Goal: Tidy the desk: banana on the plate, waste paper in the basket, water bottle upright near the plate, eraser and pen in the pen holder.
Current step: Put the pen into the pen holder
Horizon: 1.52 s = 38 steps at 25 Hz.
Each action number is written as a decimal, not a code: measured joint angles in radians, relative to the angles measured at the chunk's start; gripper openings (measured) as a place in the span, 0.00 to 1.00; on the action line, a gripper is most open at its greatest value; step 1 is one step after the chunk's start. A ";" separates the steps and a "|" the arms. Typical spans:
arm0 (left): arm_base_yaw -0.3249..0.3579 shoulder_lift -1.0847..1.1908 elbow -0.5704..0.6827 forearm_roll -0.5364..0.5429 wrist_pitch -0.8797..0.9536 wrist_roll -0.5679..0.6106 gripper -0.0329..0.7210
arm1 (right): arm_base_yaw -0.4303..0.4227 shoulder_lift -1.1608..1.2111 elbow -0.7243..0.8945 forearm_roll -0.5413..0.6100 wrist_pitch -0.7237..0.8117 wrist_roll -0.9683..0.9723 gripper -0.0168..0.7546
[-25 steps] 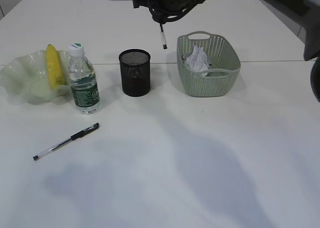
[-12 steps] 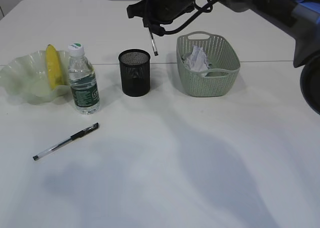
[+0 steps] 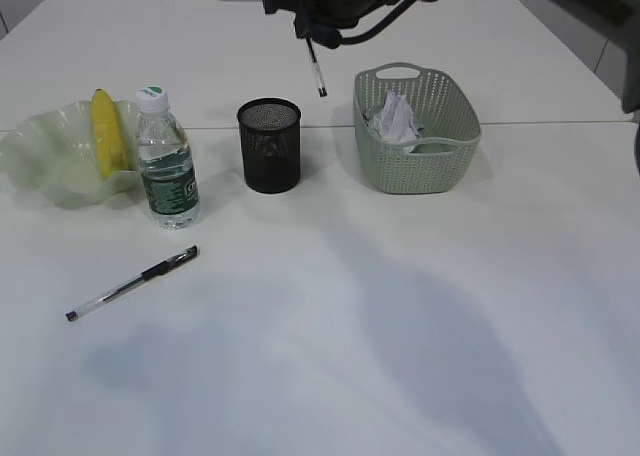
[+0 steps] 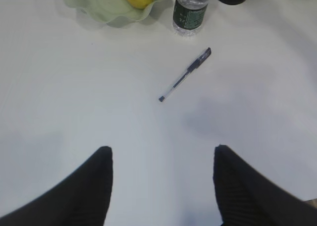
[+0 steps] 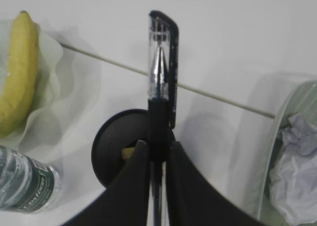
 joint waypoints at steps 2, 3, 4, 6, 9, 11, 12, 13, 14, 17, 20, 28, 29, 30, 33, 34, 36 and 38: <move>0.000 0.000 0.000 0.000 0.000 0.000 0.65 | 0.000 -0.036 0.000 -0.014 -0.002 0.000 0.07; 0.000 0.000 0.000 0.000 -0.002 0.000 0.65 | 0.000 -0.049 0.000 -0.027 -0.004 0.002 0.07; 0.000 0.000 0.000 0.000 -0.002 0.000 0.65 | 0.000 -0.063 -0.002 -0.039 -0.006 0.014 0.07; 0.000 0.000 0.000 0.000 -0.005 0.000 0.65 | 0.000 -0.082 -0.002 -0.053 -0.008 0.039 0.07; 0.000 0.000 0.000 0.000 -0.005 0.000 0.65 | 0.000 -0.103 -0.002 -0.059 -0.001 0.079 0.07; 0.000 0.000 0.000 0.000 -0.005 0.000 0.65 | 0.003 -0.120 -0.002 -0.080 0.029 0.088 0.07; 0.000 0.000 0.000 0.000 -0.005 0.000 0.65 | 0.007 -0.131 -0.002 -0.102 0.051 0.095 0.07; 0.000 0.000 0.000 0.000 -0.005 0.000 0.65 | 0.010 -0.142 -0.002 -0.122 0.074 0.105 0.07; 0.000 0.000 0.000 0.000 -0.005 0.000 0.65 | 0.012 -0.154 -0.002 -0.138 0.091 0.113 0.07; 0.000 0.000 0.000 0.000 -0.005 0.000 0.65 | 0.013 -0.203 -0.002 -0.159 0.112 0.126 0.07; 0.000 0.000 0.000 0.000 -0.007 0.000 0.65 | 0.013 -0.240 -0.002 -0.165 0.138 0.129 0.07; 0.000 0.000 0.000 0.000 -0.017 0.002 0.65 | 0.037 -0.269 0.085 -0.164 0.140 0.131 0.07; 0.000 0.000 0.000 0.000 -0.017 0.002 0.65 | 0.037 -0.269 0.100 -0.164 0.121 0.131 0.07; 0.000 0.000 0.000 0.000 -0.019 0.002 0.65 | 0.039 -0.269 0.111 -0.166 0.097 0.131 0.07; 0.000 0.000 0.000 0.000 -0.023 0.002 0.65 | 0.039 -0.269 0.146 -0.168 -0.003 0.121 0.07; 0.000 0.000 0.000 0.000 -0.025 0.002 0.65 | 0.039 -0.269 0.155 -0.170 -0.041 0.114 0.07; 0.000 0.000 0.000 0.000 -0.030 0.002 0.65 | 0.039 -0.269 0.178 -0.173 -0.102 0.106 0.07; 0.000 0.000 0.000 -0.002 -0.032 0.002 0.65 | 0.039 -0.267 0.205 -0.175 -0.161 0.097 0.07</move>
